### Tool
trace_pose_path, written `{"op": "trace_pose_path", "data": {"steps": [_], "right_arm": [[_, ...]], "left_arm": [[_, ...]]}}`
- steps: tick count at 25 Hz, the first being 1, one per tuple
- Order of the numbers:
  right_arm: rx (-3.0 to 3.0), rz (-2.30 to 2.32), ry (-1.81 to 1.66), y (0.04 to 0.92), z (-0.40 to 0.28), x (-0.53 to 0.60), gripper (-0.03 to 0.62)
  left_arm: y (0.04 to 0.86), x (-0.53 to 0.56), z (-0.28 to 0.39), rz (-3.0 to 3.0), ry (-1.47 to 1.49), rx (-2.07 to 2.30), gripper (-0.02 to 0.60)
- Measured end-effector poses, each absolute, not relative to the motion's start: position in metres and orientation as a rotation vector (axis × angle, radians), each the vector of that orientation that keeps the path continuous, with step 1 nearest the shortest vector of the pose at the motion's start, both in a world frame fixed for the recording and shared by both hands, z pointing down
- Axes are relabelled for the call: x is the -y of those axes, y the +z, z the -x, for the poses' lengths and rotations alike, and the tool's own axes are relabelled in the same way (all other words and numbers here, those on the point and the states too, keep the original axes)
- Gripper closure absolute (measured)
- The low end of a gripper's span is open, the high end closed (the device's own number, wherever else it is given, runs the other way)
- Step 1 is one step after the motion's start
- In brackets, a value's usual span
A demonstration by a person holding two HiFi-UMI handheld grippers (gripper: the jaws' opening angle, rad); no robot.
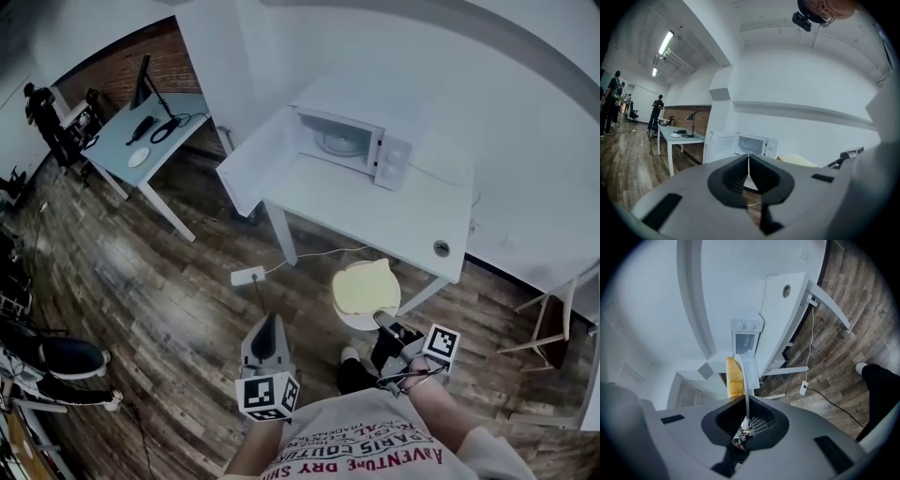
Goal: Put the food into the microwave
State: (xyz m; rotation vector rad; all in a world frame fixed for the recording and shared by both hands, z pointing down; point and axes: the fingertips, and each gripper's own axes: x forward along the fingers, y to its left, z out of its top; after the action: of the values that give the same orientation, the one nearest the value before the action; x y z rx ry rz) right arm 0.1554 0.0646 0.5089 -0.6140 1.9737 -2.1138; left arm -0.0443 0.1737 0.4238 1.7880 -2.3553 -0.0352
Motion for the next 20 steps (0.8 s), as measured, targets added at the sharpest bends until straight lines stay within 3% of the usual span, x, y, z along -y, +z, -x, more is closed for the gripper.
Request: {"op": "trace_pose_path", "data": {"steps": [20], "right_arm": [[-1.992, 0.611, -2.150, 0.507, -0.108, 0.134, 0.574]], "left_arm": [[0.437, 0.045, 0.096, -1.762, -0.068, 2.302, 0.572]]}}
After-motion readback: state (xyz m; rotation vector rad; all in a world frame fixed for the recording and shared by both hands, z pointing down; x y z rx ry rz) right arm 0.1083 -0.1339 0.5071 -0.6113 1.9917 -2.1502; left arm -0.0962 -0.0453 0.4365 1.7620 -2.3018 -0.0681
